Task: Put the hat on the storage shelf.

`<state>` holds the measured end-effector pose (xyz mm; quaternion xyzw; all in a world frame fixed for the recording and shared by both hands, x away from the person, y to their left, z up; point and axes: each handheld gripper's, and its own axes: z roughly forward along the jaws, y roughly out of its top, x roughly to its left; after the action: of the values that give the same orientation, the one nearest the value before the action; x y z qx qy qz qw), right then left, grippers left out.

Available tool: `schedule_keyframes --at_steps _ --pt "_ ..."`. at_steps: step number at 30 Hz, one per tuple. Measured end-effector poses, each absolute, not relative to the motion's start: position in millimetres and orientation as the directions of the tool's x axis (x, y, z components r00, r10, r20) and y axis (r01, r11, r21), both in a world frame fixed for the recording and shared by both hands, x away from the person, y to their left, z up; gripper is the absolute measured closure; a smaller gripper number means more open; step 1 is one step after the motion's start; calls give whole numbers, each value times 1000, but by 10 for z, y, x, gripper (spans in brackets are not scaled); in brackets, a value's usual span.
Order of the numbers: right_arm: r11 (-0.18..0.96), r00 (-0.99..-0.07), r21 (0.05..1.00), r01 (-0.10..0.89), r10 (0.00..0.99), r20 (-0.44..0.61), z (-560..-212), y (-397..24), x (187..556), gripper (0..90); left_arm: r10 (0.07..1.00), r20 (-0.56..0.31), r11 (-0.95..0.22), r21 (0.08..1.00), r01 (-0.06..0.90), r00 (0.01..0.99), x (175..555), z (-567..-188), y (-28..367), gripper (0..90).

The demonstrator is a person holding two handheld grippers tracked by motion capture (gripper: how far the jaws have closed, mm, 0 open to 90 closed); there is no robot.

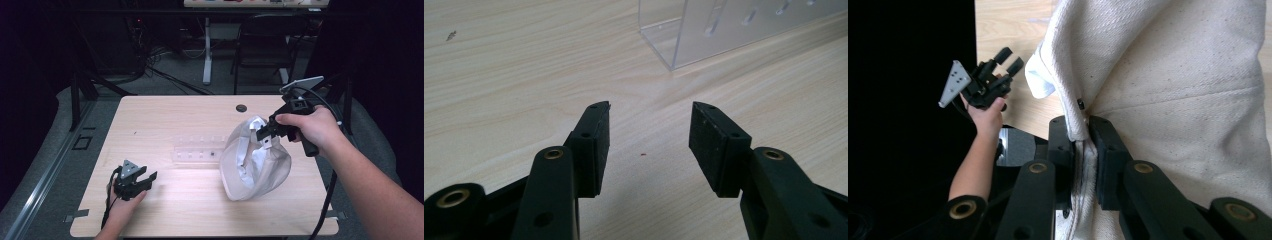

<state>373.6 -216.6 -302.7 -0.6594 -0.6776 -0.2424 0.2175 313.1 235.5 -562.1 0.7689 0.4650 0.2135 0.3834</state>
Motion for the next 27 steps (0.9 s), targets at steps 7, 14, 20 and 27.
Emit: schedule_keyframes --at_steps 7,14,20,27 --pt "-12 -28 57 998 764 644 -2937 -2137 3820 813 879 -29 -273 788 552 476 3132 -5621 2351 511" --pt "-27 -36 84 996 747 664 -2848 -2124 3931 813 878 -31 -273 787 553 478 3131 -5623 2345 511" --pt "-49 -33 101 994 734 679 -2799 -2080 4038 814 877 -32 -273 788 552 480 3133 -5624 2343 511" --pt "-76 -16 102 992 723 691 -2780 -2007 4170 814 874 -30 -278 787 550 485 3138 -5625 2340 510"
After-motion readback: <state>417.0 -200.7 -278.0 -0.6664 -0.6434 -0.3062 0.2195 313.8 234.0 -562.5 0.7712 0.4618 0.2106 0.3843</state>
